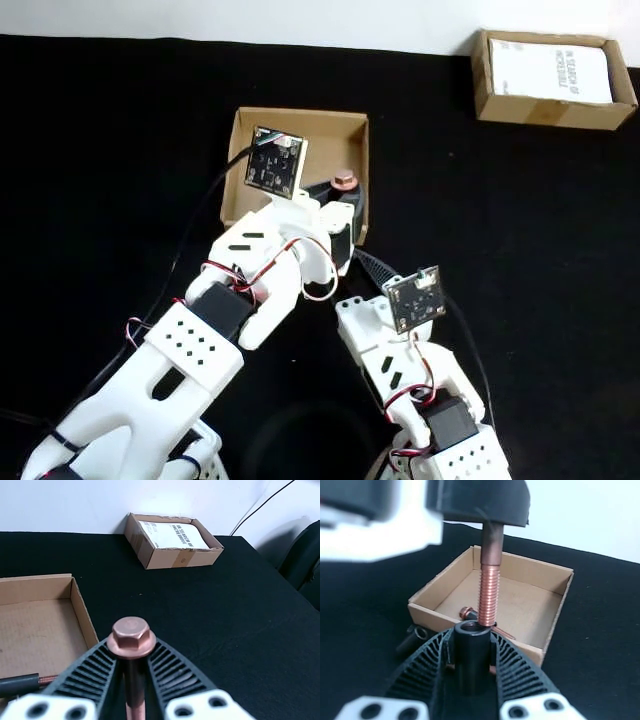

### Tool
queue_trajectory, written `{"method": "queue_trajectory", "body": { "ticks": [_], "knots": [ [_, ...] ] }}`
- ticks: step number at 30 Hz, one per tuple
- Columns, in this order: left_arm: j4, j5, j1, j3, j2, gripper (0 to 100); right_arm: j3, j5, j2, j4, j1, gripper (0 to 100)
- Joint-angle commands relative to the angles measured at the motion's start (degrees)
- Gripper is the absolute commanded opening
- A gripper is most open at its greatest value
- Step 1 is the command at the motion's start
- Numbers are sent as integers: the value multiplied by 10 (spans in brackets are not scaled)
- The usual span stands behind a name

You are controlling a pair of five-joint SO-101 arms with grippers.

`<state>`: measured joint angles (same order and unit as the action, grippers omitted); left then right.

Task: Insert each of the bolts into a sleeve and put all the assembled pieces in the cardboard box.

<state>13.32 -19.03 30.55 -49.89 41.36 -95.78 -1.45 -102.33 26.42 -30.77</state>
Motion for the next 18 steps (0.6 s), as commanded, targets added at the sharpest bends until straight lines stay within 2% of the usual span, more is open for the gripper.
{"method": "queue_trajectory", "body": {
  "ticks": [1,5,18],
  "knots": [
    [2,-1,9,24,20,9,-41,-17,-9,-17,13,7],
    [21,-1,18,24,25,9,-53,-18,-9,-44,13,7],
    [21,-1,15,36,26,9,-64,-33,-6,-31,15,7]
  ]
}}
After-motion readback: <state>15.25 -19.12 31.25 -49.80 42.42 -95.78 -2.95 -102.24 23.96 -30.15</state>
